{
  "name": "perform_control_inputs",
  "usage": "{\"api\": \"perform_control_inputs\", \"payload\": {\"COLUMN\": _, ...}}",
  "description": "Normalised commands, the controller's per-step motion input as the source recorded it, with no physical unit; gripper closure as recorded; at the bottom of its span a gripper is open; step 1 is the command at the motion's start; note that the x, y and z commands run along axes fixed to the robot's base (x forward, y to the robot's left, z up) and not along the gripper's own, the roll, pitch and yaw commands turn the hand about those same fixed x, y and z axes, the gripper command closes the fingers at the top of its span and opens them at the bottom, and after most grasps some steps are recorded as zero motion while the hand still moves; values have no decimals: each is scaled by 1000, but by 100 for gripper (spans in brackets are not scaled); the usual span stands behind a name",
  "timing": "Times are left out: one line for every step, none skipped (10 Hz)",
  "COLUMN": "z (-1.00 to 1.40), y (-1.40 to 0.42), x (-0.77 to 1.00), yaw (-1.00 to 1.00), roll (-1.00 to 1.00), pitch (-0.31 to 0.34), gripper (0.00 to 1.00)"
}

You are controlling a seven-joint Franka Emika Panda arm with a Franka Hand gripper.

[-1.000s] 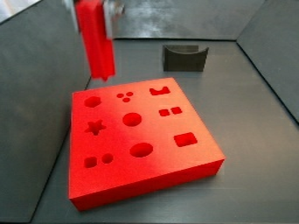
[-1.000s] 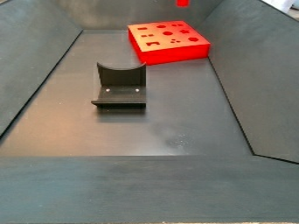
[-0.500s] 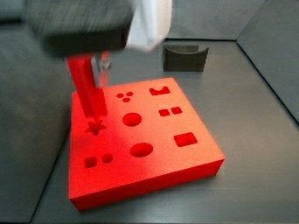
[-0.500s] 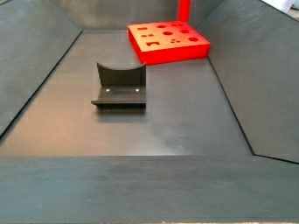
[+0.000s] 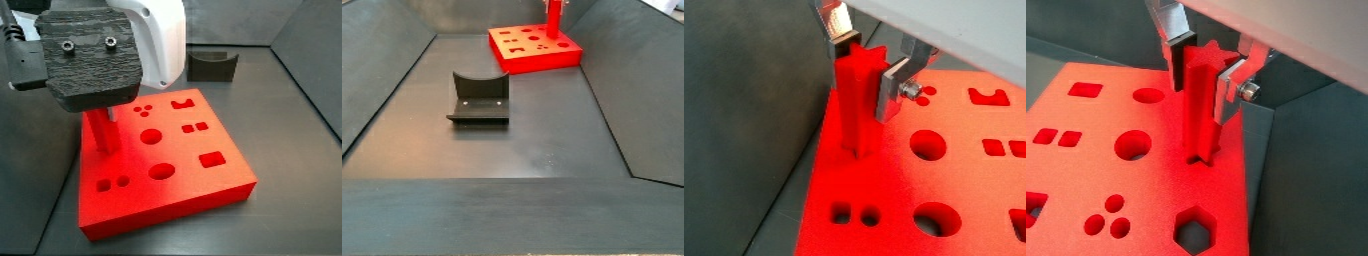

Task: Pick up the star object. Move up. Place the star object on the fixture. Regrasp the star object. Move to above the board. Insert the star object.
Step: Insert the star object.

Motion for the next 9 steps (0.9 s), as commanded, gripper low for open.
{"api": "perform_control_inputs", "payload": {"z": -269, "y": 149, "x": 0, "yaw": 146, "roll": 57, "pitch": 0, "gripper": 100}}
{"api": "perform_control_inputs", "payload": {"z": -303, "y": 194, "x": -9, "yaw": 220, "roll": 51, "pitch": 0, "gripper": 100}}
{"api": "perform_control_inputs", "payload": {"z": -37, "y": -60, "x": 0, "yaw": 0, "roll": 0, "pitch": 0, "gripper": 100}}
{"api": "perform_control_inputs", "payload": {"z": -260, "y": 0, "x": 0, "yaw": 0, "roll": 0, "pitch": -3, "gripper": 100}}
{"api": "perform_control_inputs", "payload": {"z": -531, "y": 0, "x": 3, "yaw": 154, "roll": 47, "pitch": 0, "gripper": 100}}
{"api": "perform_control_inputs", "payload": {"z": -931, "y": -80, "x": 114, "yaw": 197, "roll": 34, "pitch": -26, "gripper": 100}}
{"api": "perform_control_inputs", "payload": {"z": -900, "y": -209, "x": 77, "yaw": 57, "roll": 0, "pitch": -96, "gripper": 100}}
{"api": "perform_control_inputs", "payload": {"z": -820, "y": -157, "x": 0, "yaw": 0, "roll": 0, "pitch": -159, "gripper": 100}}
{"api": "perform_control_inputs", "payload": {"z": -814, "y": -14, "x": 0, "yaw": -69, "roll": 0, "pitch": -149, "gripper": 100}}
